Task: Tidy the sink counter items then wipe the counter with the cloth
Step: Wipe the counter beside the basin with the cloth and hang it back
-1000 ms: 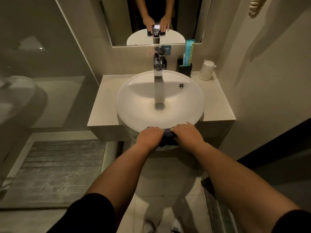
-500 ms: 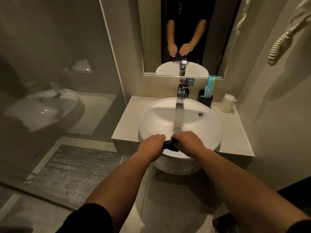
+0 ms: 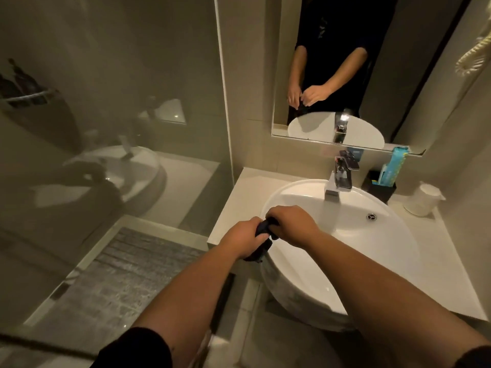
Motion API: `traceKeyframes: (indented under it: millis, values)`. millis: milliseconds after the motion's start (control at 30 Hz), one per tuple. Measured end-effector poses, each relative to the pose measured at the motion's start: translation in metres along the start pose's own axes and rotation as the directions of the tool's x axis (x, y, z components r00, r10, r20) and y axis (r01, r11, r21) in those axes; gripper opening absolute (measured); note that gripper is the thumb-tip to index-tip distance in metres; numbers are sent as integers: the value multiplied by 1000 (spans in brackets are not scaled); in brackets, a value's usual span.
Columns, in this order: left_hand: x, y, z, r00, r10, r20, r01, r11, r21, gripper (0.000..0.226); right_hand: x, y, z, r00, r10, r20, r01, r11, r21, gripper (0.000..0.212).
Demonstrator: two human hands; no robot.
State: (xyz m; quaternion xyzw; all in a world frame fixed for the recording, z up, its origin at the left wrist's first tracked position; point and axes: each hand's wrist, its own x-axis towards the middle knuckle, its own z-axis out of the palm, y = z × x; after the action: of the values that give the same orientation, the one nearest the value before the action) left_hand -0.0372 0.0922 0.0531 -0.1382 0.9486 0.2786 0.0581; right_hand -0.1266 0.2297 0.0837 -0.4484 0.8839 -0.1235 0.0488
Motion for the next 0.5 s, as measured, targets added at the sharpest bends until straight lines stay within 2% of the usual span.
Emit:
traceKeyframes:
  millis: [67,200,367,500]
  values:
    - [26,-15,-10,1000,25,6,-25,999,40,31,27,2,5,1000,24,-1,-24,999,26,14]
    - [74,-39,-30,999,48,-9,-46,994,95,7,76,8,9,998,61,-21,-60,997,41,14]
    - [130,-61,-51,995,84,-46,-76,985,157,12,123,33,21,992,122,-43,-121,992,29,14]
    - [171,-84,-57,998,49,-46,-42,990,135,11,136,80,41,967,230,-114,-236,971,-42,33]
